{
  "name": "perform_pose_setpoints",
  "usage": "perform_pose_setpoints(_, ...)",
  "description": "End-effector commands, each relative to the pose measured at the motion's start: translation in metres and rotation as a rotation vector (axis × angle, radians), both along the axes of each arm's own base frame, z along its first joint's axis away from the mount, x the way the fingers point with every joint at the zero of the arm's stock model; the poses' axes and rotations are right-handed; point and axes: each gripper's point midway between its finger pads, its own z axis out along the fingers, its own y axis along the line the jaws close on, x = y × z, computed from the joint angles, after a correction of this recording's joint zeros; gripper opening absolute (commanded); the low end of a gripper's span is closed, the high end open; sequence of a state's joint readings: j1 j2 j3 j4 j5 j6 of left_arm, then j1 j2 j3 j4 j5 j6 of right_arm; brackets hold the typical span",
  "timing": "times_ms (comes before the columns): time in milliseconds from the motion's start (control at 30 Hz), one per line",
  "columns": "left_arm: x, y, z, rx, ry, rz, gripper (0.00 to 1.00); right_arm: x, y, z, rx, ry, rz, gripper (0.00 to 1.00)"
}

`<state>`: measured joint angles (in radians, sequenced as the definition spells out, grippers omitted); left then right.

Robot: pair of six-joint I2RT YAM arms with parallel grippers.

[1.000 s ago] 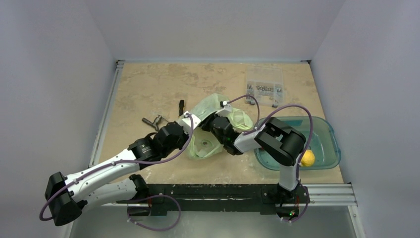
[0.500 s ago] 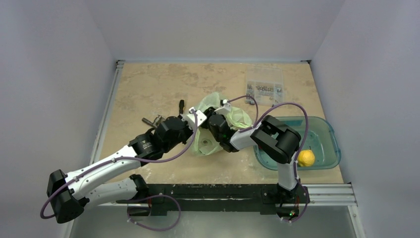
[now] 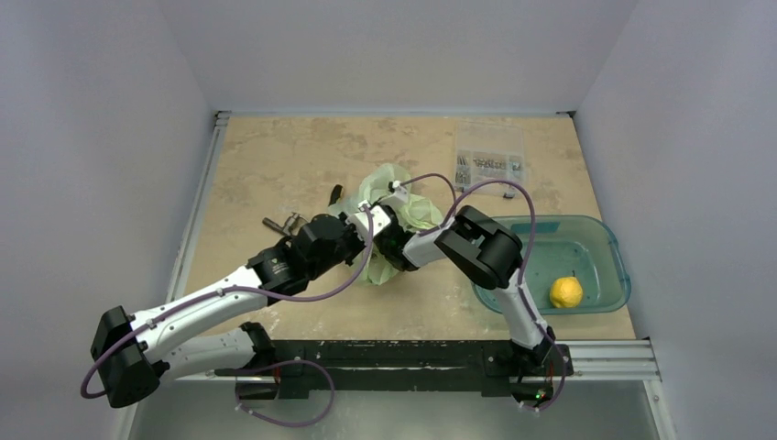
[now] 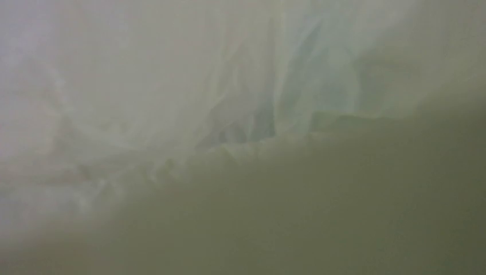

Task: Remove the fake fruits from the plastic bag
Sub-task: Take out the fake fruit from the plastic bag.

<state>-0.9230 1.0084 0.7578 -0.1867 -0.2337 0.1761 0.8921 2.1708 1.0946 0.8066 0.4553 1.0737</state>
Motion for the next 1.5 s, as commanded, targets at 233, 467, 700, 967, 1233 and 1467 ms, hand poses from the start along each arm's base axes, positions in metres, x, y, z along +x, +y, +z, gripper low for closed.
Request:
perform_pose_setpoints(233, 0.005, 0.0, 0.018, -0.07, -0.071, 0.012, 0.0, 0.007, -0.031, 0.001, -0.049, 0.065, -0.14, 0.02)
perform_pose_setpoints(467, 0.011, 0.018, 0.022, -0.026, -0.141, 0.067, 0.0, -0.02, -0.073, 0.058, -0.084, -0.049, -0.079, 0.0)
perform_pose_setpoints(700, 0.013, 0.014, 0.012, 0.008, -0.118, 0.058, 0.0, -0.046, -0.09, 0.086, -0.153, -0.11, 0.025, 0.0)
perform_pose_setpoints(967, 0.013, 0.015, 0.013, 0.004, -0.117, 0.064, 0.0, -0.086, -0.073, 0.114, -0.204, -0.212, 0.311, 0.0)
perform_pose_setpoints(1233, 0.012, 0.011, 0.012, 0.007, -0.1, 0.051, 0.0, -0.142, -0.066, 0.135, -0.268, -0.324, 0.638, 0.0)
perform_pose_setpoints(1467, 0.011, 0.012, 0.015, -0.003, -0.098, 0.054, 0.0, -0.164, -0.11, 0.154, -0.486, -0.397, 0.684, 0.0)
